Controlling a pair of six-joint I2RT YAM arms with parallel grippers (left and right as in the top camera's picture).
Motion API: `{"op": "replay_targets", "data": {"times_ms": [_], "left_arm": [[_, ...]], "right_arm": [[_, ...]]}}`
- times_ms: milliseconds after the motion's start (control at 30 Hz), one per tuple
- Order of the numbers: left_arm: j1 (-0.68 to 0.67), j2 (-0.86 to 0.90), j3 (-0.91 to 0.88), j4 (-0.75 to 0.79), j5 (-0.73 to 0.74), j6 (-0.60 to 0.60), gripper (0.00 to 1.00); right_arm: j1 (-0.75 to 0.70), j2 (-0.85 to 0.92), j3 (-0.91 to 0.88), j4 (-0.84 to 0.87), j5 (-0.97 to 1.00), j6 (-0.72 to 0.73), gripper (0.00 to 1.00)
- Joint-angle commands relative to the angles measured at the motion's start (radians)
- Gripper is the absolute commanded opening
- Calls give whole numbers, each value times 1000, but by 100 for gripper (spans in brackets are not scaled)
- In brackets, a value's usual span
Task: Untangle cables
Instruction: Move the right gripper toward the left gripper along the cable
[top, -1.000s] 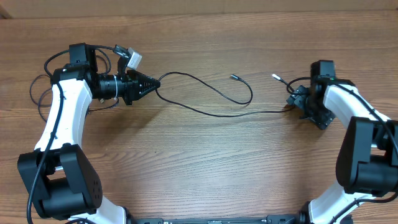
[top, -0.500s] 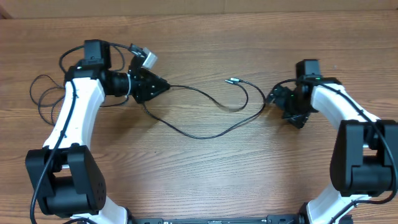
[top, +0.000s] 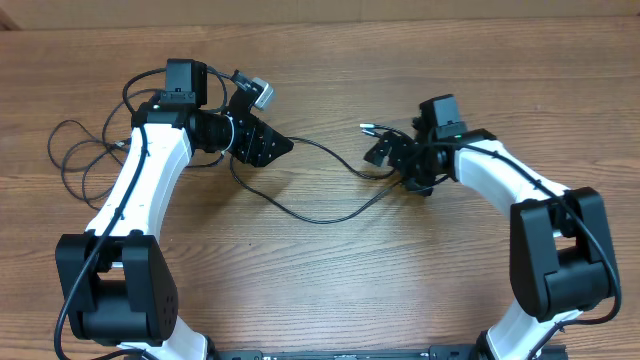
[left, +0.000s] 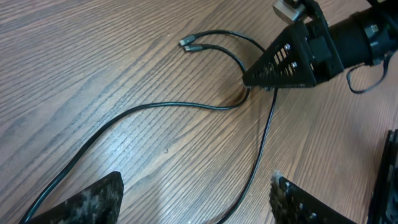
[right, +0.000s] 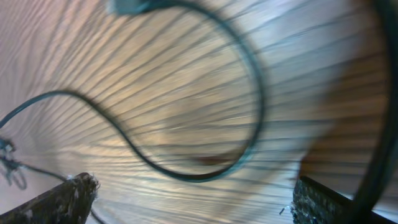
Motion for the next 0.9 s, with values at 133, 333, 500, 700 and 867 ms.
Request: {"op": "replay_targets", "data": {"times_ms": [133, 333, 500, 700, 867], "left_arm": [[-5, 11, -2, 30, -118, -122, 78], [-5, 11, -2, 41, -196, -190, 78], [-5, 11, -2, 41, -198, -193, 79], [-5, 11, -2, 40, -200, -197, 80], [-5, 11, -2, 48, -199, -202, 81]], "right_arm": [[120, 6, -7, 29, 11, 60, 100], [233, 6, -7, 79, 45, 60, 100], [272, 6, -7, 112, 71, 60, 100], [195, 6, 31, -64, 88, 51, 100], [53, 6, 158, -380, 97, -30, 100]]}}
